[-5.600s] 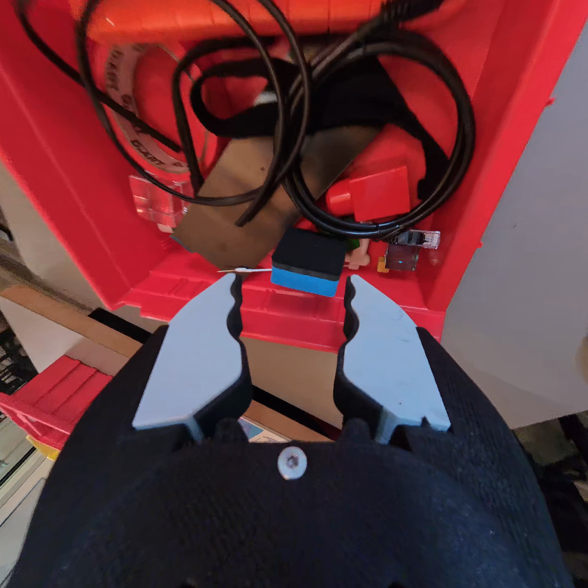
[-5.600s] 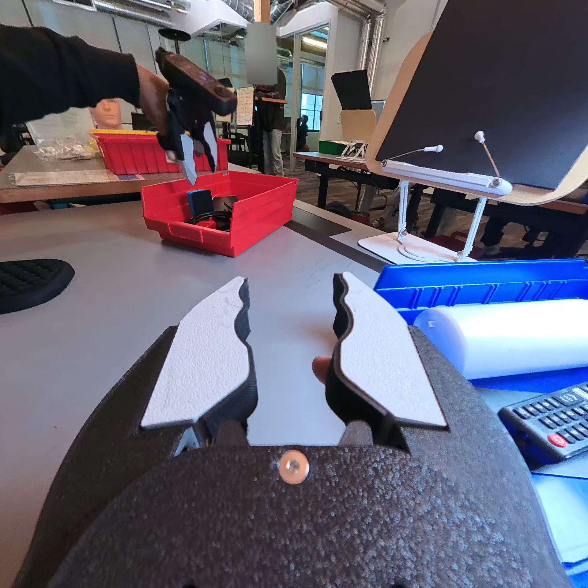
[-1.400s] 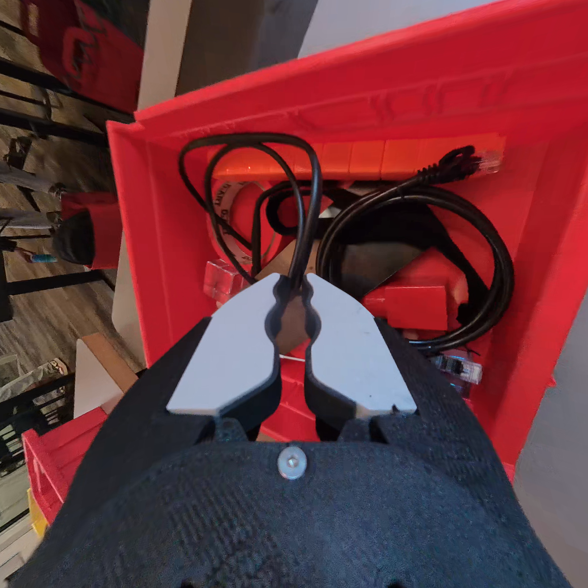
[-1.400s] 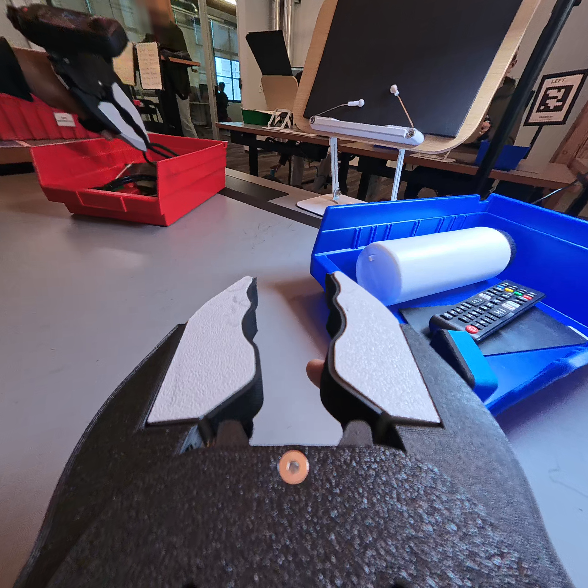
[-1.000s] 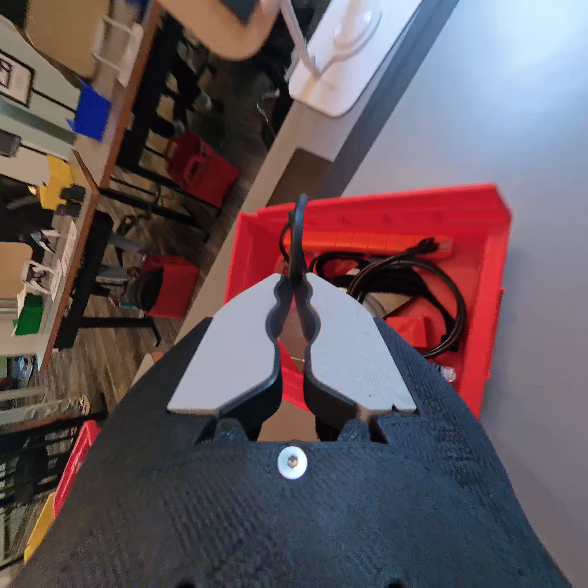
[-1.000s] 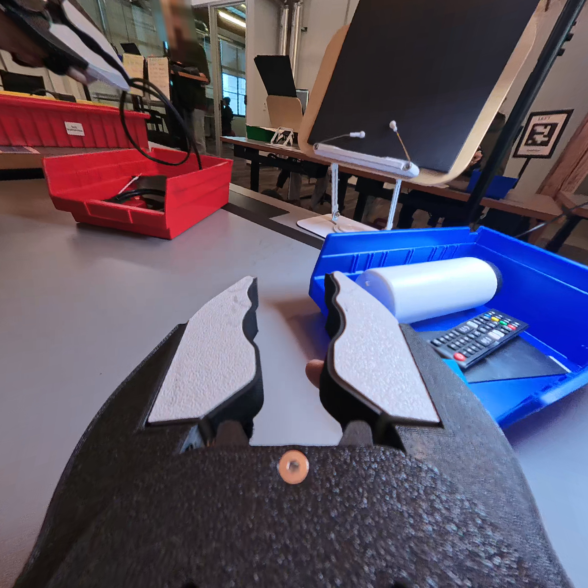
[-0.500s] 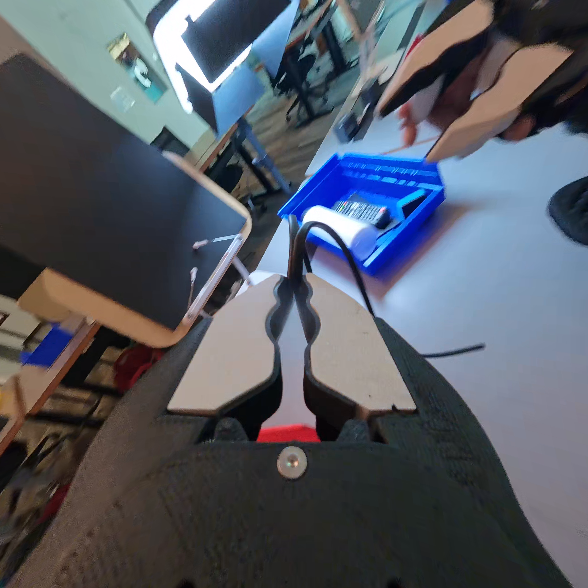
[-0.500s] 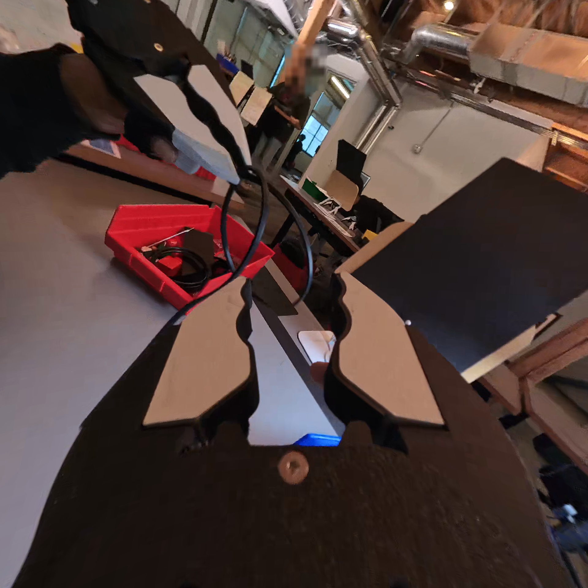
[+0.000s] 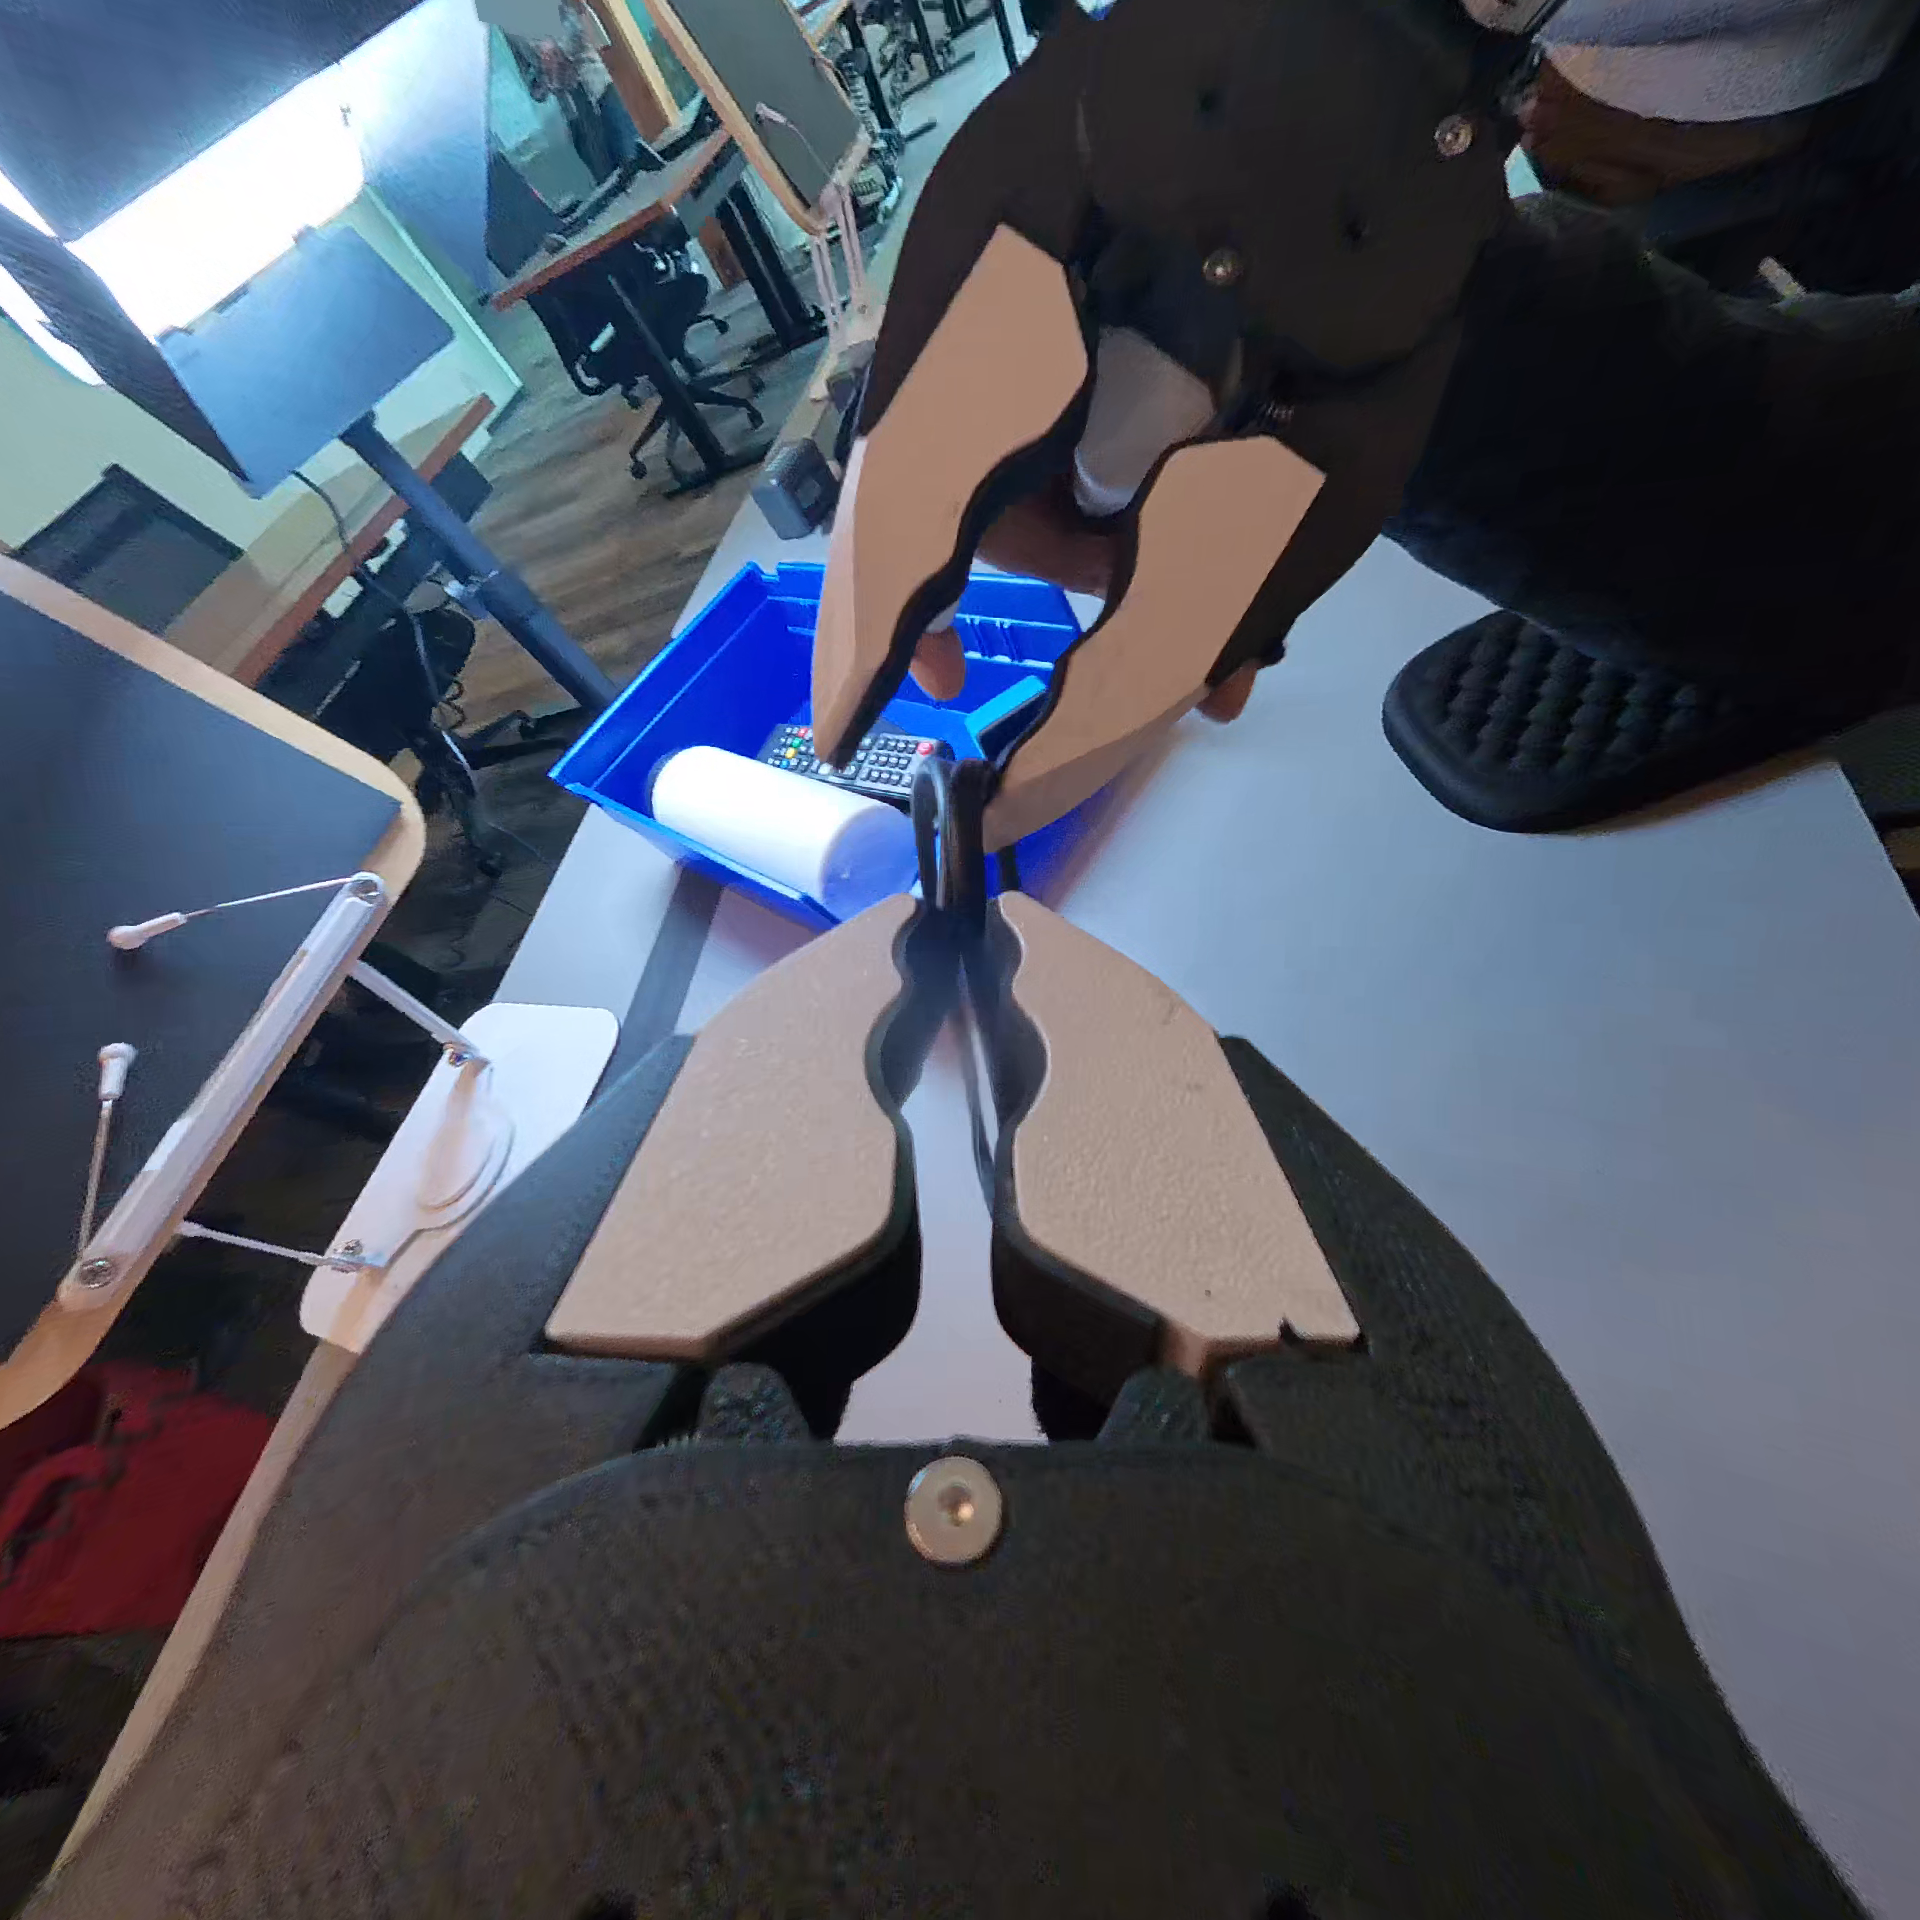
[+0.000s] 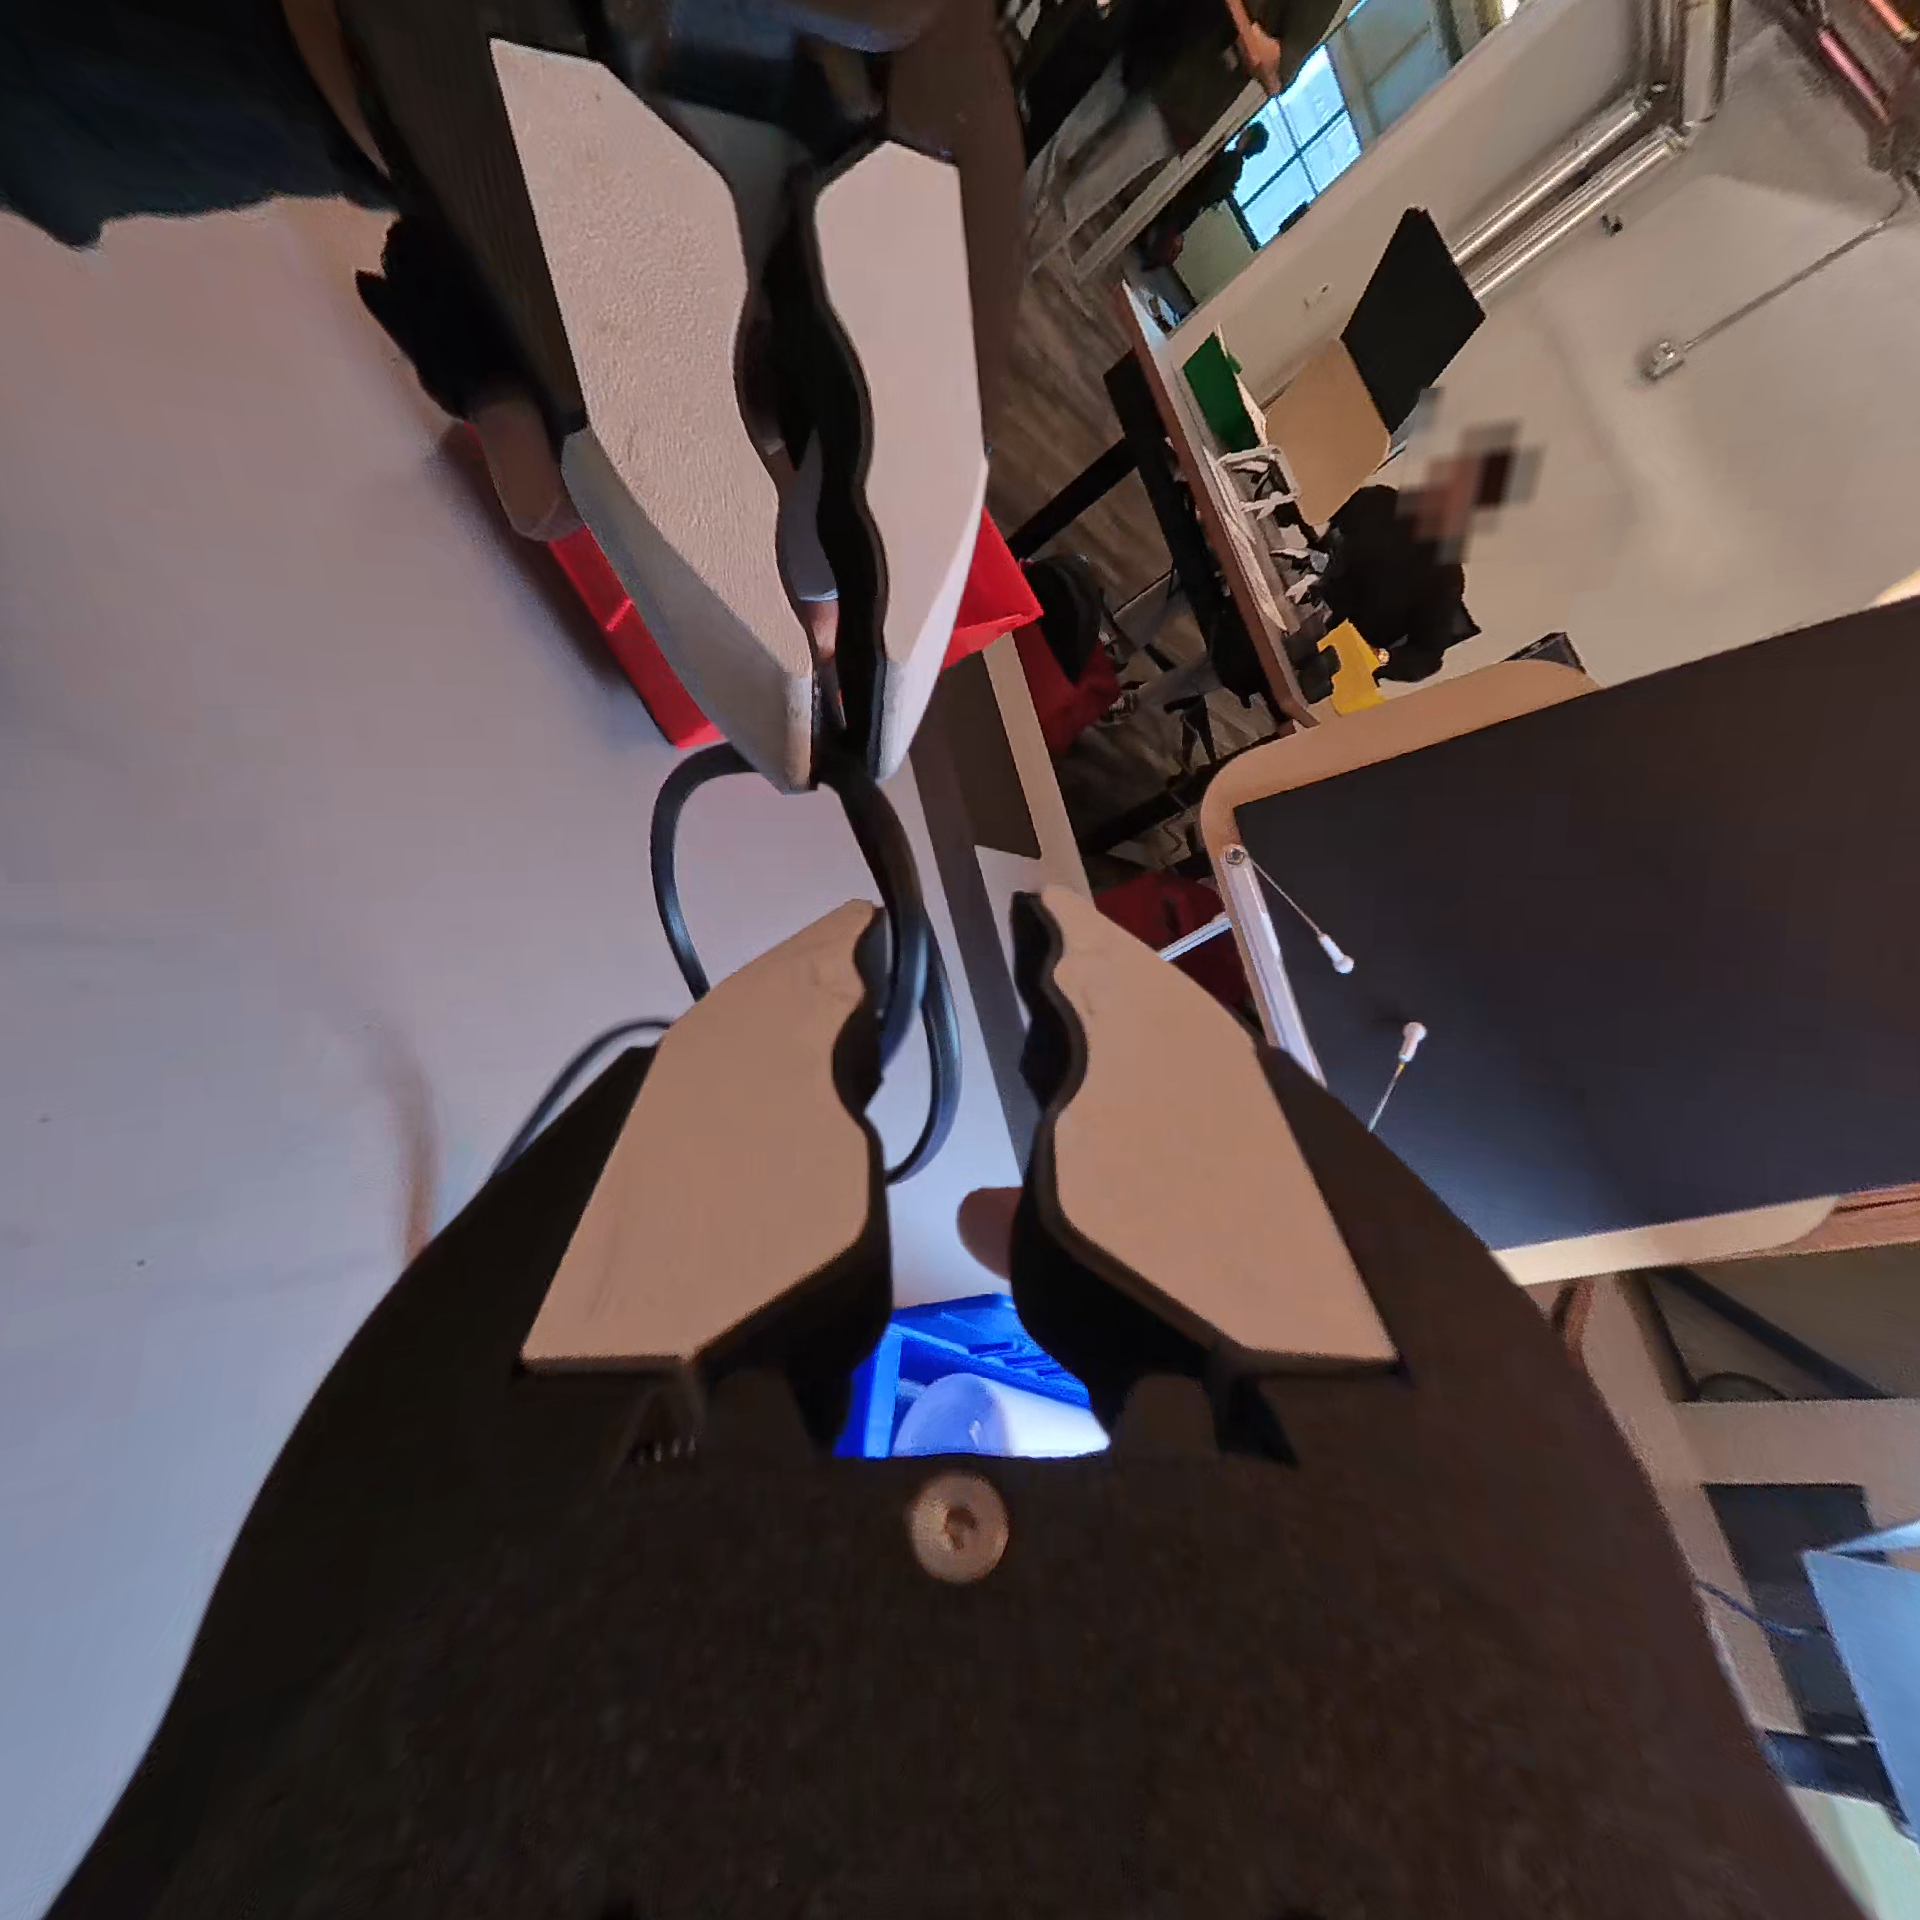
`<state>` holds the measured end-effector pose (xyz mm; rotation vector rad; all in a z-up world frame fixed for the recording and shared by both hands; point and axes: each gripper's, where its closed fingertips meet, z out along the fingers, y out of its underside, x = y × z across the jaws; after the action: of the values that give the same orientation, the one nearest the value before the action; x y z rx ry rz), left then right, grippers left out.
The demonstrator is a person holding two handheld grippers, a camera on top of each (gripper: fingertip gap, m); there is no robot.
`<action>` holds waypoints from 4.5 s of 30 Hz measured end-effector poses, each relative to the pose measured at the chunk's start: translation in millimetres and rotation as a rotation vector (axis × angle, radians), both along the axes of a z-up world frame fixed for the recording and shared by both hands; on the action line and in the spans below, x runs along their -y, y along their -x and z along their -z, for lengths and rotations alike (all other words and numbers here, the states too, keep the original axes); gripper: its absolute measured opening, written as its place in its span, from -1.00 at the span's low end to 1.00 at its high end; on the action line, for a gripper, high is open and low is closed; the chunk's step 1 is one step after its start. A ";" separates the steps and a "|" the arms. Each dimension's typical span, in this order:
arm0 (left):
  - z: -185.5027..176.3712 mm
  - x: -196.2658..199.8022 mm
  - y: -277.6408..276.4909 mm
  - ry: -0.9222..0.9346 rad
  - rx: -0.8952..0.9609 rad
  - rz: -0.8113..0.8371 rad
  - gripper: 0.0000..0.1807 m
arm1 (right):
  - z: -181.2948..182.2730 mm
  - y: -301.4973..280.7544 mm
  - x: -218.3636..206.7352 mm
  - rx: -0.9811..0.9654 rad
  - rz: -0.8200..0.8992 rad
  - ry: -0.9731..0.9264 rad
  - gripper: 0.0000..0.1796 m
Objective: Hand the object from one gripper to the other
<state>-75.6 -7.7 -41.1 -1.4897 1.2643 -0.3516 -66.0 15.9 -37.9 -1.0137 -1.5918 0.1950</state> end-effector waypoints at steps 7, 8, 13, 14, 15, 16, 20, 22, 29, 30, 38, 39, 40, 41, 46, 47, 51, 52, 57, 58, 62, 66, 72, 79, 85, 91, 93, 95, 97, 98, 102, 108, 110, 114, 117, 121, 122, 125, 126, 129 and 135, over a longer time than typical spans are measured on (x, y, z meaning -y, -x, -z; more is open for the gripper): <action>6.5 -6.3 15.5 0.049 0.027 -0.016 -0.91 | -4.4 -7.6 0.4 -0.025 -0.046 -0.019 -0.94; 6.4 -8.1 18.8 0.059 0.043 -0.020 -0.90 | -5.4 -10.1 2.1 -0.032 -0.065 0.002 -0.95; 9.7 -17.6 38.0 0.108 0.087 -0.049 -0.90 | -21.3 -38.1 -8.4 -0.114 -0.079 0.100 -1.00; 9.5 -20.1 42.8 0.123 0.106 -0.058 -0.91 | -26.0 -47.1 -12.3 -0.134 -0.071 0.116 -1.00; 8.9 -22.7 47.8 0.134 0.124 -0.071 -0.90 | -30.1 -57.6 -17.8 -0.145 -0.046 0.122 -1.00; 7.9 -24.5 52.3 0.138 0.139 -0.080 -0.90 | -34.6 -69.1 -23.7 -0.156 -0.014 0.115 -1.00; 5.3 -24.5 58.3 0.153 0.174 -0.080 -0.90 | -51.1 -96.9 -27.8 -0.223 0.018 0.124 -1.00; 7.1 -23.7 54.5 0.159 0.171 -0.070 -0.90 | -46.8 -87.6 -16.3 -0.209 -0.042 0.153 -0.98; 16.4 -13.8 25.3 0.191 0.147 0.003 -0.90 | 8.8 -4.2 -8.0 -0.037 -0.050 0.088 -0.66; 17.8 -12.6 21.8 0.197 0.143 0.011 -0.91 | 16.9 2.2 -10.7 -0.012 -0.036 0.068 -0.66; 20.7 -16.5 23.4 0.262 0.208 0.028 -0.91 | -9.2 -21.2 -8.1 -0.107 -0.082 0.069 -1.00; 20.5 -15.7 22.2 0.267 0.213 0.033 -0.91 | -8.7 -23.9 -5.6 -0.097 -0.094 0.078 -1.00; 20.1 -14.2 19.8 0.266 0.212 0.041 -0.91 | -5.2 -23.8 -2.3 -0.076 -0.104 0.094 -0.96; 20.3 -12.1 16.4 0.262 0.207 0.050 -0.91 | -0.5 -20.2 0.5 -0.056 -0.110 0.103 -0.79; 25.4 -5.3 2.9 0.251 0.159 0.072 -0.90 | 29.3 4.8 -0.6 0.060 -0.078 0.025 -0.93; 25.8 -7.0 4.4 0.246 0.157 0.062 -0.91 | 26.9 4.8 -0.4 0.047 -0.085 0.014 -0.94; 19.8 -3.7 8.1 0.247 0.205 0.102 -0.88 | 11.6 -4.3 3.5 -0.011 -0.115 0.047 -0.94; 20.3 -3.9 9.4 0.240 0.201 0.102 -0.88 | 10.1 -8.0 1.1 -0.011 -0.108 0.041 -0.94; 20.5 -8.1 13.7 0.230 0.199 0.077 -1.00 | -3.1 -22.8 5.2 -0.068 -0.170 0.095 -0.94; 21.2 -8.9 14.7 0.235 0.198 0.072 -1.00 | -7.8 -26.1 4.3 -0.087 -0.169 0.098 -0.94; 11.8 -2.6 10.3 0.282 0.291 0.131 -0.92 | -15.9 -32.8 5.9 -0.113 -0.178 0.089 -0.94; 3.7 18.8 3.2 0.421 0.377 0.283 -0.61 | -13.7 -30.7 8.0 -0.096 -0.182 0.077 -0.94; 25.8 20.6 0.0 0.369 0.220 0.261 -0.55 | -26.8 -39.3 -0.8 -0.157 -0.141 0.075 -0.95; 21.6 7.9 -24.4 0.256 0.225 0.157 -0.58 | -52.0 -41.4 -0.2 -0.270 -0.101 0.048 -0.94; 51.3 -10.5 -22.7 0.212 0.091 0.054 -0.88 | -87.2 -71.1 -10.3 -0.434 -0.040 0.057 -0.95; 80.0 -15.7 -66.7 0.340 0.229 0.106 -0.60 | -94.3 -75.0 -10.1 -0.461 -0.018 0.051 -0.95; 98.9 -20.9 -80.7 0.370 0.243 0.092 -0.59 | -97.3 -74.5 -7.4 -0.472 -0.020 0.048 -0.95; 114.4 -24.5 -91.8 0.361 0.237 0.082 -0.62 | -101.7 -77.6 -6.9 -0.485 -0.006 0.031 -0.94; 121.6 -24.0 -97.2 0.334 0.229 0.095 -0.74 | -107.8 -84.8 -8.7 -0.508 0.015 0.019 -0.95; 118.8 -23.9 -96.7 0.304 0.237 0.098 -0.80 | -110.6 -89.2 -9.6 -0.520 0.022 0.015 -0.95; 90.8 -20.2 -89.7 0.274 0.320 0.136 -0.71 | -117.0 -101.9 -16.3 -0.556 0.051 0.028 -0.95; 111.5 -21.1 -119.0 0.234 0.201 0.161 -0.71 | -120.4 -97.3 -18.7 -0.595 0.065 0.023 -0.94; 114.9 -26.0 -119.8 0.200 0.129 0.144 -0.95 | -124.8 -106.0 -24.4 -0.618 0.109 0.009 -0.95; 99.6 -28.9 -82.6 0.202 0.101 0.111 -0.94 | -129.3 -145.6 -51.6 -0.639 0.262 -0.017 -0.95; 73.4 -21.2 -50.7 0.190 0.135 0.127 -0.96 | -116.6 -179.4 -86.4 -0.558 0.459 -0.099 -0.95; 29.3 1.3 -31.1 0.179 0.229 0.200 -0.96 | -90.8 -212.8 -112.6 -0.352 0.652 -0.151 -0.94; 22.5 6.6 -29.6 0.177 0.231 0.210 -0.95 | -88.9 -221.5 -114.3 -0.323 0.697 -0.150 -0.94; 11.5 13.4 -30.7 0.141 0.221 0.191 -0.94 | -83.9 -256.9 -119.4 -0.240 0.881 -0.155 -0.94; 12.9 15.3 -33.6 0.157 0.209 0.189 -0.94 | -87.3 -273.1 -121.7 -0.249 0.967 -0.168 -0.94; 20.0 19.1 -44.3 0.179 0.171 0.187 -0.95 | -86.4 -305.9 -125.8 -0.287 1.119 -0.128 -0.95; 24.1 23.6 -59.6 0.230 0.198 0.200 -1.00 | -71.1 -345.5 -140.7 -0.297 1.292 -0.077 -0.94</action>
<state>-16.0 -31.3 -65.2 -1.4799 1.2466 -0.7810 279.5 156.6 33.2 -1.6525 -0.4587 -0.5710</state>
